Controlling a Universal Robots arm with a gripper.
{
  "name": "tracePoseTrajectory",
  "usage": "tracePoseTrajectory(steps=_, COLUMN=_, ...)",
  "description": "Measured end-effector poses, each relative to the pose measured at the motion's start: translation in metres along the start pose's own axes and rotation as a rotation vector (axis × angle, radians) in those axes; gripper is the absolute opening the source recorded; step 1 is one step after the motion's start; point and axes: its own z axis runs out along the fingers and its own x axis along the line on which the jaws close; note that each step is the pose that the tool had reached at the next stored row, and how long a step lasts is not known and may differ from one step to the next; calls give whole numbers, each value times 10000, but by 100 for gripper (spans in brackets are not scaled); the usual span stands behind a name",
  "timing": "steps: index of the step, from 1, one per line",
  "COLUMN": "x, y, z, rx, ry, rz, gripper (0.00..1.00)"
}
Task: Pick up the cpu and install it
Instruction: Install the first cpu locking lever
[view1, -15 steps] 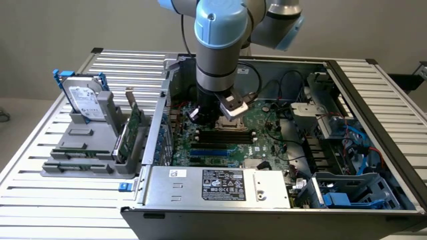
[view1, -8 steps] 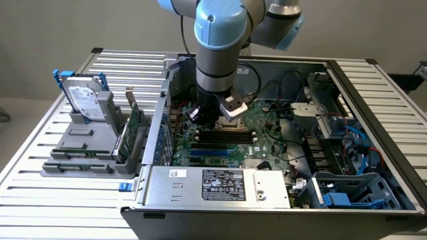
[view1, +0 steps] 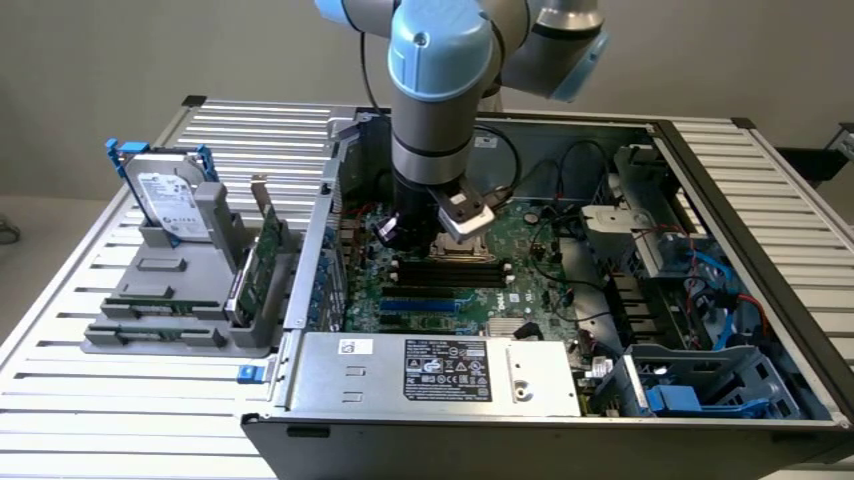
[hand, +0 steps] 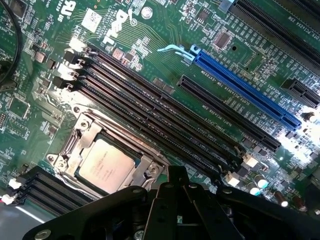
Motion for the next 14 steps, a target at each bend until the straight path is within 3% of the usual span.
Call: tracePoseTrajectory(steps=14, x=14, y=-24, z=45, rx=-3, ry=-2, rz=0, gripper=11)
